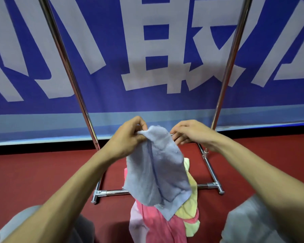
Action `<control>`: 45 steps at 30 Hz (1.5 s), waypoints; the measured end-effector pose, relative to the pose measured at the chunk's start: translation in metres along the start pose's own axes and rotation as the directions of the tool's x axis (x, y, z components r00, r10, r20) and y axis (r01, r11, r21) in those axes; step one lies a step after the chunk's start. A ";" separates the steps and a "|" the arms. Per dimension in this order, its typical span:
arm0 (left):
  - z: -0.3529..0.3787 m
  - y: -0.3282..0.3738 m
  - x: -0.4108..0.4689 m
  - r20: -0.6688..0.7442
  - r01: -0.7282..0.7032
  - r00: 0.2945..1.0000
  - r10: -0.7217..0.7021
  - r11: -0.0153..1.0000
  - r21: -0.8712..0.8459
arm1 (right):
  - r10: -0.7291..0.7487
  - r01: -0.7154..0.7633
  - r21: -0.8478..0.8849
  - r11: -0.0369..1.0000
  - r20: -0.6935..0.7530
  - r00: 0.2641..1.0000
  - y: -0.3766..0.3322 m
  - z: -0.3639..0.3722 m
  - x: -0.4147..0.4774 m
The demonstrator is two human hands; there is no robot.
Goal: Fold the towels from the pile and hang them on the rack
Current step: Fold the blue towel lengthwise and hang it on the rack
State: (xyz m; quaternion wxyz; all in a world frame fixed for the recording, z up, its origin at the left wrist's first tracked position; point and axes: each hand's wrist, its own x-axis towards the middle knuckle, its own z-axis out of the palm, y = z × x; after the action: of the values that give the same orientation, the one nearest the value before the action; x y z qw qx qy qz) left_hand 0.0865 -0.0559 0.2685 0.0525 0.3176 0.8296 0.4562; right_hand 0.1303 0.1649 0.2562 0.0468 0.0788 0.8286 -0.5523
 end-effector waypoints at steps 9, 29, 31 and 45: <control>0.000 0.001 -0.001 0.037 -0.118 0.992 0.117 0.993 0.002 | -0.091 0.040 0.338 0.940 0.136 0.987 -0.001 0.034 -0.012; 0.004 -0.005 -0.002 0.186 0.098 0.978 -0.096 0.995 -0.003 | -0.018 0.192 0.567 0.801 -0.298 0.954 -0.009 -0.003 -0.008; 0.004 -0.006 -0.001 0.187 0.111 0.975 -0.116 0.993 0.039 | 0.010 0.224 0.636 0.739 -0.343 0.939 -0.010 -0.009 -0.005; -0.001 -0.012 0.004 0.055 0.226 0.941 -0.335 0.738 0.636 | 0.314 0.279 0.845 0.457 -0.447 0.838 -0.001 -0.027 -0.002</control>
State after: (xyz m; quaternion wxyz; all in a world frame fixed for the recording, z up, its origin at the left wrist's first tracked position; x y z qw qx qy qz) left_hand 0.0771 -0.0591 0.2600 0.0818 0.2248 0.9640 0.1164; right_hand 0.1321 0.1895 0.2680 -0.2333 0.2541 0.3914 -0.8531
